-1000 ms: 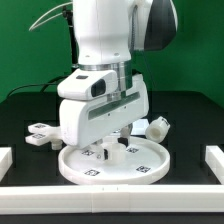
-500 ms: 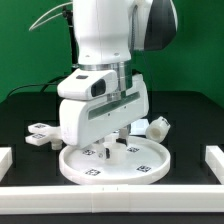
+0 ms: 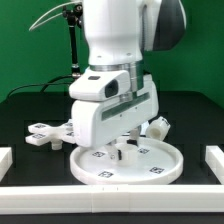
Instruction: Assemble round table
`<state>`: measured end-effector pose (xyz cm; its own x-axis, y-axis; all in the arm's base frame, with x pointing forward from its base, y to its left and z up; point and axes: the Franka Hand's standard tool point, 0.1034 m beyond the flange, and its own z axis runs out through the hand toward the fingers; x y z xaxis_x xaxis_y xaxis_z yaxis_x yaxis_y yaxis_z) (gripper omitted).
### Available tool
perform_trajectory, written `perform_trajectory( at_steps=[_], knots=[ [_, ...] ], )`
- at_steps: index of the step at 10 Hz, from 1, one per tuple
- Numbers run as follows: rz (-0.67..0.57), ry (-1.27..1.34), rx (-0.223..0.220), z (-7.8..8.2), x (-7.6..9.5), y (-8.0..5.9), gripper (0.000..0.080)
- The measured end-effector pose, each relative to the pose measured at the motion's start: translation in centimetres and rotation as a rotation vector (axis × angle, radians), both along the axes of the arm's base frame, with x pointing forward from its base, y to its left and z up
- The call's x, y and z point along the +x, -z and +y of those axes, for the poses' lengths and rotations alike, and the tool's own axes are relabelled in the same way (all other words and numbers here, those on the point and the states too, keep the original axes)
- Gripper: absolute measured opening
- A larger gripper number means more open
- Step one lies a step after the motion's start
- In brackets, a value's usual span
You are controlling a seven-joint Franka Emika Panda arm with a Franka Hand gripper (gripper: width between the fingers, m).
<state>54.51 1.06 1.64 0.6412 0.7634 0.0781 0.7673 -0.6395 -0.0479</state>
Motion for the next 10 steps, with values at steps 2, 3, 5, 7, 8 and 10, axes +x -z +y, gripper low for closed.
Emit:
perform_trajectory(
  at_steps=[2,3,5,7,8,10],
  knots=[
    [-0.012,-0.014,0.008,1.6,0.9,0.0,0.0407],
    [-0.019,-0.019,0.012,2.4,1.3,0.0,0.0407],
    [-0.026,-0.027,0.017,3.1,2.0,0.0,0.0408],
    [-0.029,-0.028,0.019,3.2,2.2,0.0,0.0409],
    [-0.029,-0.027,0.019,3.2,2.2,0.0,0.0409],
    [-0.029,-0.027,0.019,3.2,2.2,0.0,0.0465]
  ],
)
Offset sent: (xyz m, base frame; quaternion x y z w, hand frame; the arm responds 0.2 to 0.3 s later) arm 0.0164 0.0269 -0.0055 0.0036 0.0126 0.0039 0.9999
